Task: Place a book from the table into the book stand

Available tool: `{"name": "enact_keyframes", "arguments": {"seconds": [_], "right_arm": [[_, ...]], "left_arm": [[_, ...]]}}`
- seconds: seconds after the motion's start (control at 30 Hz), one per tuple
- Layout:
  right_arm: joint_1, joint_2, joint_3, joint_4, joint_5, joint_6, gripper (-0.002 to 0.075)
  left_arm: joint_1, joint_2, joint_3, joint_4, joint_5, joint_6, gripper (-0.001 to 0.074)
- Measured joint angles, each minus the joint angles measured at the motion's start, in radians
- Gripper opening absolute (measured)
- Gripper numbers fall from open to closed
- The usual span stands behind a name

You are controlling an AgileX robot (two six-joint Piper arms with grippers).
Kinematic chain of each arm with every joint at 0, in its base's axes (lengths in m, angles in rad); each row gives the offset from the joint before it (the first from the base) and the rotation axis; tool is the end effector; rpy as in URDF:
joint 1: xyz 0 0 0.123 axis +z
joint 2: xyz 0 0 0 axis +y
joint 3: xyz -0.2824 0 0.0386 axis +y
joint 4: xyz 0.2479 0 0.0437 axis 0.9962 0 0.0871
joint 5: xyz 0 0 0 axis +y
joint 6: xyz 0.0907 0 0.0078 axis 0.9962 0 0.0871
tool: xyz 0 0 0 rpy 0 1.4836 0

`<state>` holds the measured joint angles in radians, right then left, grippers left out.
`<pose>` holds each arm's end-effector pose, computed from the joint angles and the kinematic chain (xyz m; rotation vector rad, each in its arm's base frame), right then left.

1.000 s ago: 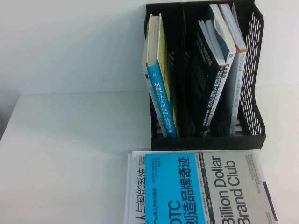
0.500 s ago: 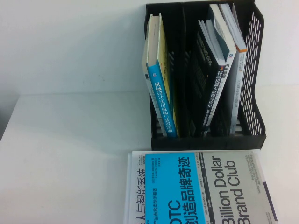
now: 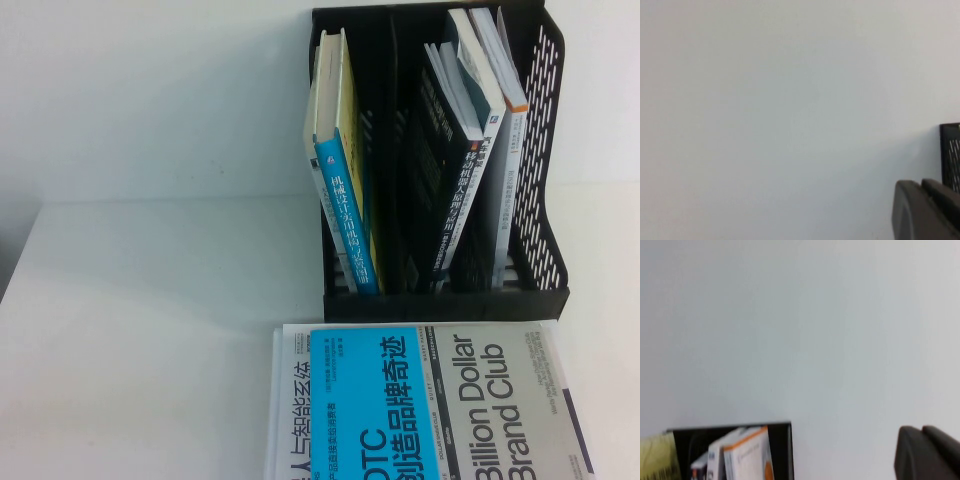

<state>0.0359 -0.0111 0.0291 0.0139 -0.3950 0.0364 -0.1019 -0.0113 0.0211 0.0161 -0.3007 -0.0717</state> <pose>0.0473 0.0012 0.2383 0.0122 1.1069 0.0733 0.0498 -0.0055 0.2332 0.0314 1.1935 -0.1418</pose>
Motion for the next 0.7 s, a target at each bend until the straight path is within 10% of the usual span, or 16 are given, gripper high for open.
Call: {"name": "enact_keyframes", "arguments": {"seconds": [0.43, 0.7], "right_arm": [[0.0, -0.001, 0.0, 0.299, -0.278, -0.114, -0.0003], [0.0, -0.001, -0.143, 0.106, 0.06, -0.123, -0.0003]], "left_arm": [[0.0, 0.0, 0.0, 0.0, -0.143, -0.046, -0.0002], [0.0, 0.0, -0.225, -0.002, 0.279, -0.116, -0.0002]]}}
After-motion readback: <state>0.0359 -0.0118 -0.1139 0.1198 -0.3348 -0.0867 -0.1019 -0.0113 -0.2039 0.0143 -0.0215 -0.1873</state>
